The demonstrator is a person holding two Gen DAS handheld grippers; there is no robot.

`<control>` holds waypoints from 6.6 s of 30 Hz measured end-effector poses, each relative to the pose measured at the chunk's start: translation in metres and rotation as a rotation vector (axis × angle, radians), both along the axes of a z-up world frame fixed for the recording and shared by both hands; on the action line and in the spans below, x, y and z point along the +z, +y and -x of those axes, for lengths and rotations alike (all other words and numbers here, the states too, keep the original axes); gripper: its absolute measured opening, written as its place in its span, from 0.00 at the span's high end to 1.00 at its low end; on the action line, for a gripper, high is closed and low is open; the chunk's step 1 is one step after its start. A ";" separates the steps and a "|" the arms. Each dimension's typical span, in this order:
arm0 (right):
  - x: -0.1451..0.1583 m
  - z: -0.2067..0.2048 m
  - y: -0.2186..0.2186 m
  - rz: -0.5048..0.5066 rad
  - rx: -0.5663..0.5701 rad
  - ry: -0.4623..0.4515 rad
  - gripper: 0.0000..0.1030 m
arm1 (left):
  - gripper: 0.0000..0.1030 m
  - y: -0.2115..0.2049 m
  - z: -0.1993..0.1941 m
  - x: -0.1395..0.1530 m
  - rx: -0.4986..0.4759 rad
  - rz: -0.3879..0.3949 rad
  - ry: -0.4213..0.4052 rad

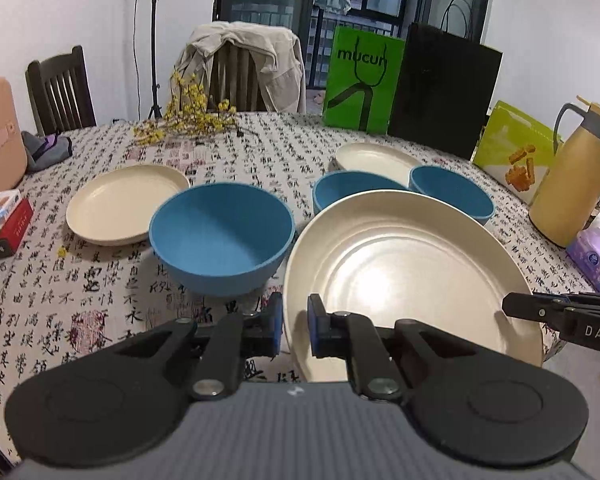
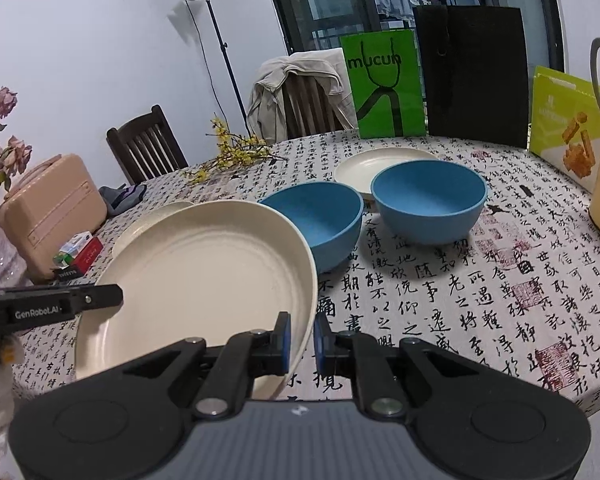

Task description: Organize plates and bowls

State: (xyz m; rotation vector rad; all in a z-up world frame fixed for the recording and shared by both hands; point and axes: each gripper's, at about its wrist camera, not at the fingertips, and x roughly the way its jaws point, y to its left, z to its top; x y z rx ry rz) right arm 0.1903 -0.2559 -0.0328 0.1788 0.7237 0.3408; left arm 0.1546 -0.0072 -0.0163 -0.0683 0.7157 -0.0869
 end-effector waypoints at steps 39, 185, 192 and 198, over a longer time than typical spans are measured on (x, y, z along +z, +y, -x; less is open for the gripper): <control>-0.047 -0.009 -0.010 -0.053 -0.045 0.064 0.89 | 0.87 -0.008 -0.018 -0.057 -0.010 0.006 0.124; -0.051 0.086 0.019 -0.062 0.041 -0.305 0.00 | 0.00 0.086 0.087 -0.066 0.098 0.113 -0.423; -0.045 0.067 0.029 -0.058 0.050 -0.299 0.00 | 0.00 0.106 0.075 -0.062 0.131 0.135 -0.434; -0.036 0.043 0.041 -0.069 0.066 -0.294 0.00 | 0.00 0.120 0.064 -0.058 0.160 0.135 -0.444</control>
